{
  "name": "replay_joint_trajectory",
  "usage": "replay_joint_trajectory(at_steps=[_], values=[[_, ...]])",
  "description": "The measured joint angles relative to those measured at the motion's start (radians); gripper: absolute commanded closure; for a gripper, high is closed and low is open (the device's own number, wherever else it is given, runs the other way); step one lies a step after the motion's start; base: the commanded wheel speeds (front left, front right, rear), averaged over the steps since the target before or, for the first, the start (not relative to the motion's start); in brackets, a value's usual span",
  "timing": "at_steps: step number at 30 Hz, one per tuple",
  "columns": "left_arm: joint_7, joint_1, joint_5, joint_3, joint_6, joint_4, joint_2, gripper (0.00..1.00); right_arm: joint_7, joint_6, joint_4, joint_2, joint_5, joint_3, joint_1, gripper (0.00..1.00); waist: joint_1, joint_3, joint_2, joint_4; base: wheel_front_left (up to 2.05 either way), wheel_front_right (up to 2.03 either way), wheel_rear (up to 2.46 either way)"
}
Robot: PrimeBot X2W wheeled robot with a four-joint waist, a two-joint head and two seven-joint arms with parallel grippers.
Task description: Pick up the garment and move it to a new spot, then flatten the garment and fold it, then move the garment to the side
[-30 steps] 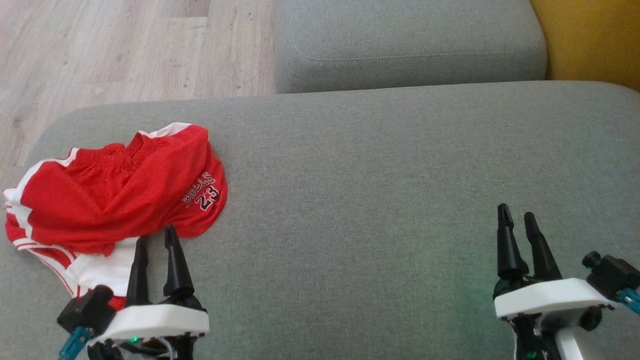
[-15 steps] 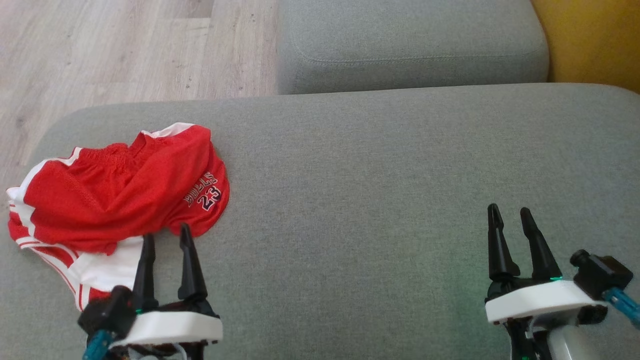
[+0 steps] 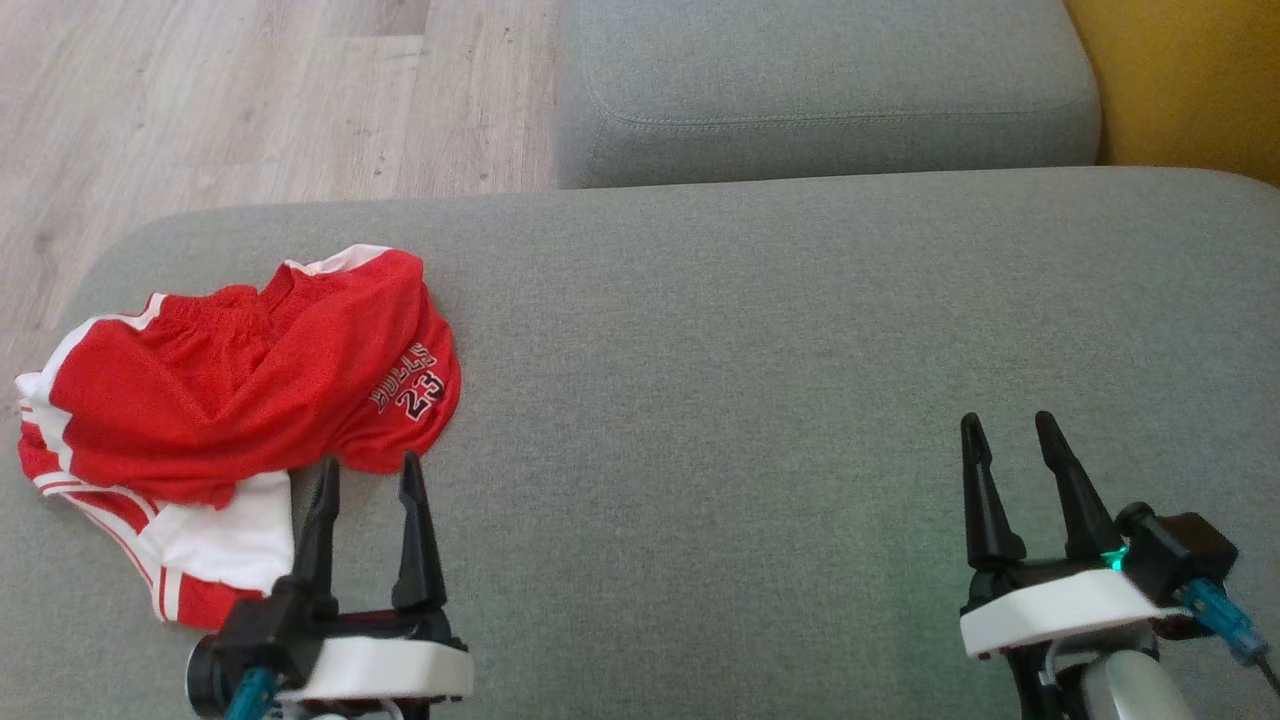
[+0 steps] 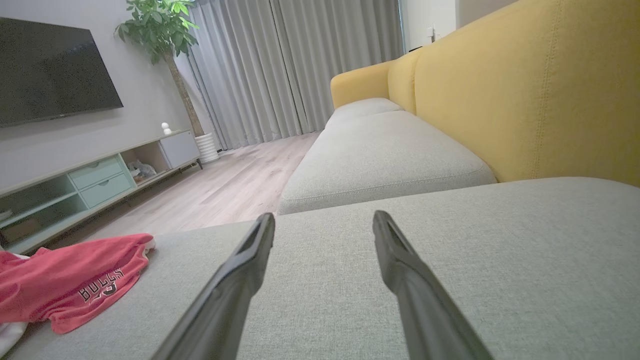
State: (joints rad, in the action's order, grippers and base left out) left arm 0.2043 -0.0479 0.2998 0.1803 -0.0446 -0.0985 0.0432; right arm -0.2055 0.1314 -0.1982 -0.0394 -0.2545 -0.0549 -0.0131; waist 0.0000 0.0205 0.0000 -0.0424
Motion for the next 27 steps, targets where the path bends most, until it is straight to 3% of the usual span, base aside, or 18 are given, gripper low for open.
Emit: replay_joint_trajectory(at_steps=[16,27], values=[[0.048,0.000,-0.192,0.024,-0.027,0.002,0.001,0.00,-0.044,0.000,0.002,0.000,0.205,-0.015,0.000,0.00,0.0000,-0.007,0.0000,-0.006,0.00,0.00,0.00],[0.048,0.000,-0.195,0.023,-0.035,-0.022,0.002,0.00,-0.044,0.000,-0.015,0.000,0.203,-0.010,0.000,0.00,0.0000,-0.012,0.0000,-0.007,0.00,0.00,0.00]])
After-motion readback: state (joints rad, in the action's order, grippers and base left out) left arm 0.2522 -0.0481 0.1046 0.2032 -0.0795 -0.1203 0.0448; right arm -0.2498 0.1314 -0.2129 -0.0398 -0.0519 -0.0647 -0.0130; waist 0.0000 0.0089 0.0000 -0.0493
